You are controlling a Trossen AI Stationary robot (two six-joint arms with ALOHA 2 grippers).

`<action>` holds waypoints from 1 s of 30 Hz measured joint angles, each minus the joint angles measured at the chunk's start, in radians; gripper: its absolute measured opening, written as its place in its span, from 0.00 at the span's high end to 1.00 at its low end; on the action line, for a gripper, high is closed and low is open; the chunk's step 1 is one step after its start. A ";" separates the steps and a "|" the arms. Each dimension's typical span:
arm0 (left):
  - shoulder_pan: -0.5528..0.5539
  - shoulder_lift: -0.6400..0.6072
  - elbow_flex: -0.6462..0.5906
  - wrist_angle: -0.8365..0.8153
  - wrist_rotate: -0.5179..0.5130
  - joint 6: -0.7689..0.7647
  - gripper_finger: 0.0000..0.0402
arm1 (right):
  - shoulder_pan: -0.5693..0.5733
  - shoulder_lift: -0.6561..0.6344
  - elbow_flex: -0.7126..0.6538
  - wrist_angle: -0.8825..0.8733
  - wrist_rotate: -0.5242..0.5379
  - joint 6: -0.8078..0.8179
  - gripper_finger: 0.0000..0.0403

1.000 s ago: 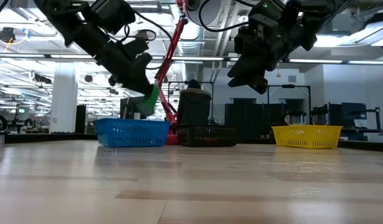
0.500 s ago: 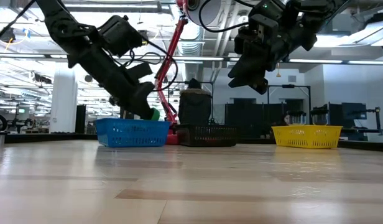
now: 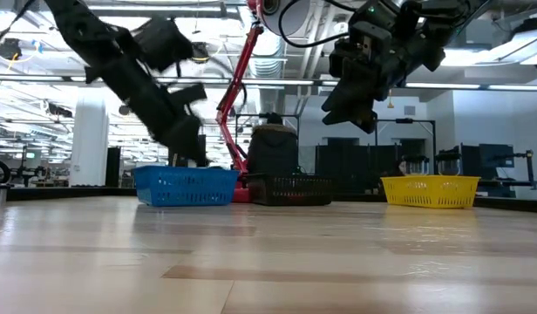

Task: Pick & Place Office items
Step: Put the green wristwatch into the blue bin

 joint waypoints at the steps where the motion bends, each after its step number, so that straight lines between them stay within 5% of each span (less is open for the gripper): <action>1: -0.002 -0.031 0.000 0.000 0.000 0.000 0.59 | 0.000 0.000 0.000 -0.001 0.000 0.000 0.71; 8: 0.016 -0.175 -0.001 0.025 -0.042 -0.028 0.58 | 0.000 0.000 0.000 -0.001 0.000 0.000 0.71; 21: 0.026 0.127 -0.013 0.200 -0.033 -0.056 0.80 | 0.000 0.000 0.000 0.002 0.000 0.000 0.71; 30: 0.001 0.089 -0.013 0.181 -0.002 -0.053 0.94 | -0.003 0.000 0.000 0.002 0.002 0.000 0.71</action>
